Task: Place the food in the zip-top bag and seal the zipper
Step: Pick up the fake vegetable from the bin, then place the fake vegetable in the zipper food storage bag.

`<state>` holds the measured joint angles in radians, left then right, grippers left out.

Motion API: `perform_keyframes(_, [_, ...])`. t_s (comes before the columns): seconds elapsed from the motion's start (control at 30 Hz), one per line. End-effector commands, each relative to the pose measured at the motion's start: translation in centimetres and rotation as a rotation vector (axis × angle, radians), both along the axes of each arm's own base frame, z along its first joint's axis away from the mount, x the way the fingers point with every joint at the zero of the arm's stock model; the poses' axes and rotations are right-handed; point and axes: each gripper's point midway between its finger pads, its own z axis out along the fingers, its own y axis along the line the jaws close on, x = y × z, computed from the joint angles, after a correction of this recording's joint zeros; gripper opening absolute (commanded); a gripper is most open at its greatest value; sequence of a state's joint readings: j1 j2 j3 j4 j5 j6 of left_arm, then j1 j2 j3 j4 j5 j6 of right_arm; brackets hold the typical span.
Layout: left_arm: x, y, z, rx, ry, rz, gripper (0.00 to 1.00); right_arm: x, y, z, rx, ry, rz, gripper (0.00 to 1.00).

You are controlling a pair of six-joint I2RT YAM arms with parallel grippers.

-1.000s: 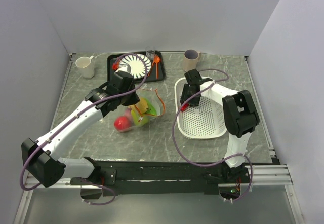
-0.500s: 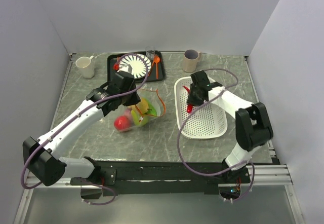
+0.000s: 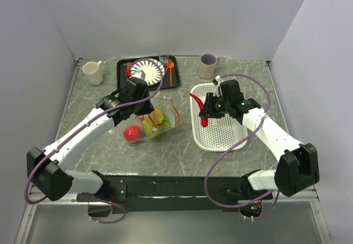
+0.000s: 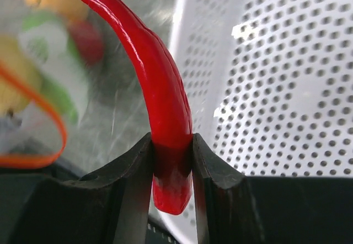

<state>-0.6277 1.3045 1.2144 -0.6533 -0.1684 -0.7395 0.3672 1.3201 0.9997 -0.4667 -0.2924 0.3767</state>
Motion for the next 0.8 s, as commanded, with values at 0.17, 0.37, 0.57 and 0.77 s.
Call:
perform_keyframes(0.17, [0.7, -0.9, 1.1, -0.03, -0.037, -0.037, 0.01, -4.2, 3.4, 6.8, 0.049, -0.086, 0.307, 0.2])
perform_keyframes(0.37, [0.7, -1.4, 0.9, -0.036, -0.013, -0.051, 0.01, -7.4, 6.5, 8.8, 0.149, -0.045, 0.503, 0.22])
perform_keyframes(0.57, [0.7, -1.4, 1.3, -0.042, -0.026, -0.049, 0.01, -7.8, 7.4, 6.5, 0.062, 0.065, 0.54, 0.16])
perform_keyframes(0.77, [0.9, -1.6, 1.4, -0.038, -0.026, -0.056, 0.01, -7.3, 8.1, 4.6, 0.016, 0.142, 0.519, 0.13])
